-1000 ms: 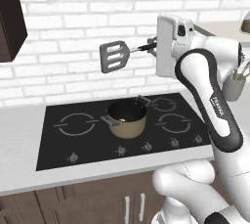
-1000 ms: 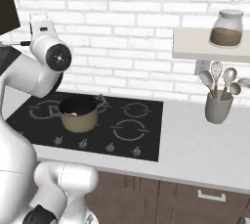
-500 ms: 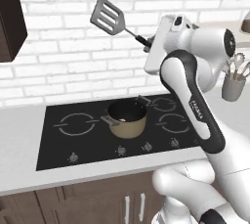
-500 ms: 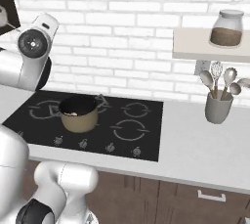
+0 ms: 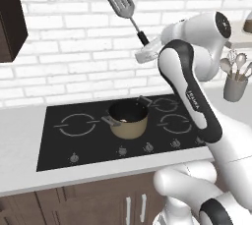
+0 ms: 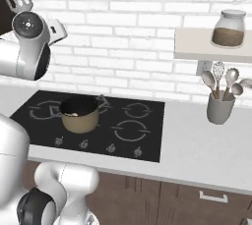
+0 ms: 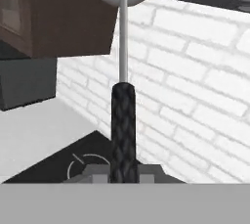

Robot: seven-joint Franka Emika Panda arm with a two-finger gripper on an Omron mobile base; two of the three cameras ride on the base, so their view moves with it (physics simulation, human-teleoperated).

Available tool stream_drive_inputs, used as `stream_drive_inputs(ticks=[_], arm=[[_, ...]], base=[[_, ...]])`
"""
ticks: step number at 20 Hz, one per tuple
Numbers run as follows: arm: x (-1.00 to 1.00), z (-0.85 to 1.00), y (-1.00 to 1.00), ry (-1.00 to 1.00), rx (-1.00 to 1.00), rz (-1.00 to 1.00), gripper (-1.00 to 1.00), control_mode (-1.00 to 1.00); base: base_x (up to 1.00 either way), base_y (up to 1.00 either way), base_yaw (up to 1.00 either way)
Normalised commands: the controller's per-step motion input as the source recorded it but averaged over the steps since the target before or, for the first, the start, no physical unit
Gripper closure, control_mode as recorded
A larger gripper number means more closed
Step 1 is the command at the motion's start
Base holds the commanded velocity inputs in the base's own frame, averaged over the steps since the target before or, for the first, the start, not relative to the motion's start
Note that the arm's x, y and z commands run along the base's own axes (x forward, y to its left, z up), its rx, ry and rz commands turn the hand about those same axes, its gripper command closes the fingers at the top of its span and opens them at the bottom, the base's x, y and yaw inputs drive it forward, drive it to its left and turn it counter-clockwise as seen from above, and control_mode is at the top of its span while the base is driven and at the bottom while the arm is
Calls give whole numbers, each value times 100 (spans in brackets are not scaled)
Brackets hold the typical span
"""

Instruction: Put the garlic and carrot in the pot. Retrieve the spatula and lightly stir the vegetables in the pot.

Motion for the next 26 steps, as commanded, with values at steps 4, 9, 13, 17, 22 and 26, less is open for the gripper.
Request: stream_drive_inputs(ticks=[4,9,13,17,22,26], arm=[[1,0,0,47,53,-22,100,-100],[-2,-48,0,22,59,-26,100,-100],[0,-34,0,16,62,-28,100,-100],[0,-2,0,34,60,-27,100,-100],[1,0,0,47,61,-21,100,-100],[0,0,0,48,64,-16,100,-100]], base=[[0,0,0],[0,0,0],[0,0,0],[0,0,0],[0,0,0],[0,0,0]])
